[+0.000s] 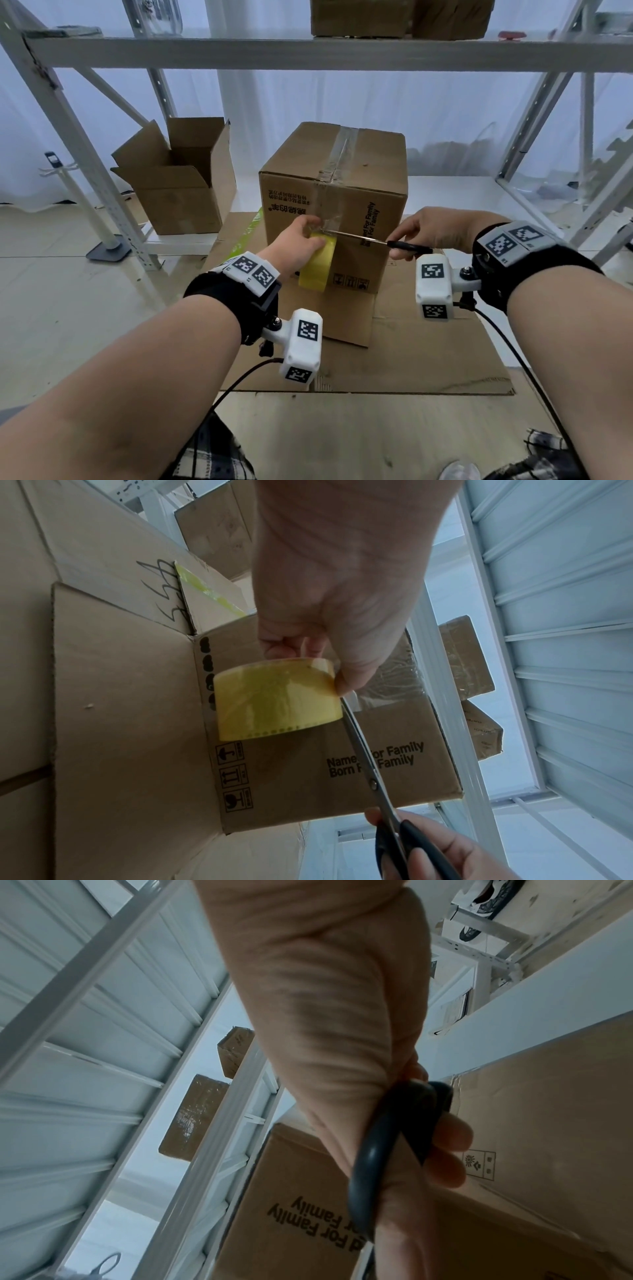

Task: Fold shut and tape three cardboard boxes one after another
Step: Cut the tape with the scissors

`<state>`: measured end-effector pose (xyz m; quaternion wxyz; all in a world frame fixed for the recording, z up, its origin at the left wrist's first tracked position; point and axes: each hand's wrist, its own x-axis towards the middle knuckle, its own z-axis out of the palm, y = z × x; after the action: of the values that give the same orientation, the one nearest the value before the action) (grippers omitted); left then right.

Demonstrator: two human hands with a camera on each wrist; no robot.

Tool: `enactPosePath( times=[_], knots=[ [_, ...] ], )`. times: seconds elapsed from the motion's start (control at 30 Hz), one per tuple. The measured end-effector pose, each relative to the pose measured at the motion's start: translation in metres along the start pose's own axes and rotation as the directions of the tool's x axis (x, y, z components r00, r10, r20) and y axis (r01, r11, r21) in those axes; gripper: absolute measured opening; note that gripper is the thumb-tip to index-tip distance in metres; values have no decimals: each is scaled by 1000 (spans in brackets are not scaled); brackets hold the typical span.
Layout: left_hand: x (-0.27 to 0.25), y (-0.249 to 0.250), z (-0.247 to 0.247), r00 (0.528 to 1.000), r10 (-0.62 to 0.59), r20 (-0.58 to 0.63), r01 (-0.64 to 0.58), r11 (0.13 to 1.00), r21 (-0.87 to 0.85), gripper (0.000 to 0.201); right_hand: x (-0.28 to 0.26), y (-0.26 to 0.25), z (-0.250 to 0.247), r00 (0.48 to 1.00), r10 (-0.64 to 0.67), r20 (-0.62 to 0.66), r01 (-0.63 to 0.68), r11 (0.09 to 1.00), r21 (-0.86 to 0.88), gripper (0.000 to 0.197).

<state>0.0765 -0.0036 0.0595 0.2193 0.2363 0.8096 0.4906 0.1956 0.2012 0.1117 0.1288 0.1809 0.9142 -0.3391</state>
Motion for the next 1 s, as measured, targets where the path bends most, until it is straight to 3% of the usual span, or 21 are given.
enactPosePath(
  times=[0.33, 0.5, 0.63, 1.0],
  knots=[
    [2, -6, -7, 999, -19, -28, 17, 998, -65, 41, 12, 2, 9, 999, -35, 20, 34, 997, 63, 34],
    [4, -6, -5, 991, -106, -85, 97, 989, -107, 46, 10, 5, 8, 999, -46, 4, 46, 997, 64, 29],
    [3, -7, -5, 992, -113, -53, 106, 987, -121, 43, 8, 6, 11, 999, -38, 5, 37, 998, 42, 35],
    [0, -7, -9, 996, -91, -13, 91, 996, -14, 27, 8, 9, 16, 998, -32, 45, 31, 999, 34, 30]
  ],
)
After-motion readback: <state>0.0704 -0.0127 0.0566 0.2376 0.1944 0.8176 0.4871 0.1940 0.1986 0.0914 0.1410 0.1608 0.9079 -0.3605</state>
